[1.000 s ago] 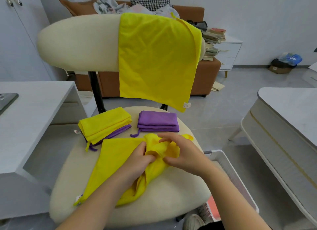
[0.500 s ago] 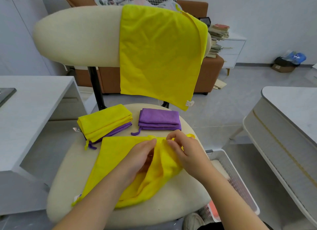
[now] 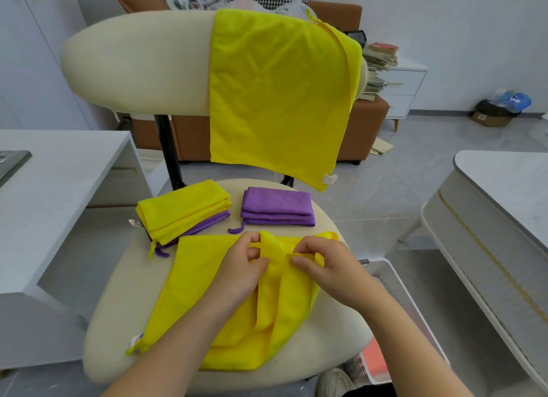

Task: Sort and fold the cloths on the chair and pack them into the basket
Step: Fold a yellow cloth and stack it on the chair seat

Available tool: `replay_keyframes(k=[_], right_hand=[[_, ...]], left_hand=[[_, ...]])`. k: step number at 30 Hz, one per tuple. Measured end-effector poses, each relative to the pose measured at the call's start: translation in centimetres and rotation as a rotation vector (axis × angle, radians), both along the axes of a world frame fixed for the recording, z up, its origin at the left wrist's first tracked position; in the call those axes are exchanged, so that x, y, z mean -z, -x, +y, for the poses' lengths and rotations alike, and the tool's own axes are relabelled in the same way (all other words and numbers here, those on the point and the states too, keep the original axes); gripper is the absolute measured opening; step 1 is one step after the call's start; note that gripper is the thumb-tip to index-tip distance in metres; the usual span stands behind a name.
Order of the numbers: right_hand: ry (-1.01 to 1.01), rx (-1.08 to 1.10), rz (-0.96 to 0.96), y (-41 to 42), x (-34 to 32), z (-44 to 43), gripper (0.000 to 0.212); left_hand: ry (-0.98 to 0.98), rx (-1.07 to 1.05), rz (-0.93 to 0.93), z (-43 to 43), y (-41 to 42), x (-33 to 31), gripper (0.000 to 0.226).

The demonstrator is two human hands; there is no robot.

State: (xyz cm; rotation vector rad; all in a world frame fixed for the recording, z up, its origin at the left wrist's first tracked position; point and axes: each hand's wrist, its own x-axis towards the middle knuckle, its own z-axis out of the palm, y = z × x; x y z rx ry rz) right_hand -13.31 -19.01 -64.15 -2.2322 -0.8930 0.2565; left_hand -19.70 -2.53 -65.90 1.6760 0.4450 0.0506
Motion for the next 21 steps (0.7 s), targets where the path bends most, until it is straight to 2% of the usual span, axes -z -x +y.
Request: replay_keyframes(k=[3, 8, 13, 21], right_hand=[[-0.047, 0.047, -0.097, 0.0, 0.1, 0.2, 0.007], [-0.324, 0.081, -0.025, 0.8, -0.3, 0.7, 0.007], [-0.361, 0.095, -0.002, 0.9, -0.1, 1.1, 0.002], [-0.399, 0.152, 0.006, 0.6, 0.1, 1.1, 0.005]], left_hand=[[-0.112, 0.057, -0.119, -0.3, 0.2, -0.2, 0.032], [-0.144, 0.088, -0.210, -0.5, 0.1, 0.3, 0.016], [-0.090, 0.104, -0.271, -0.7, 0.2, 0.0, 0.009], [-0.220, 0.136, -0.316, -0.7, 0.6, 0.0, 0.015]])
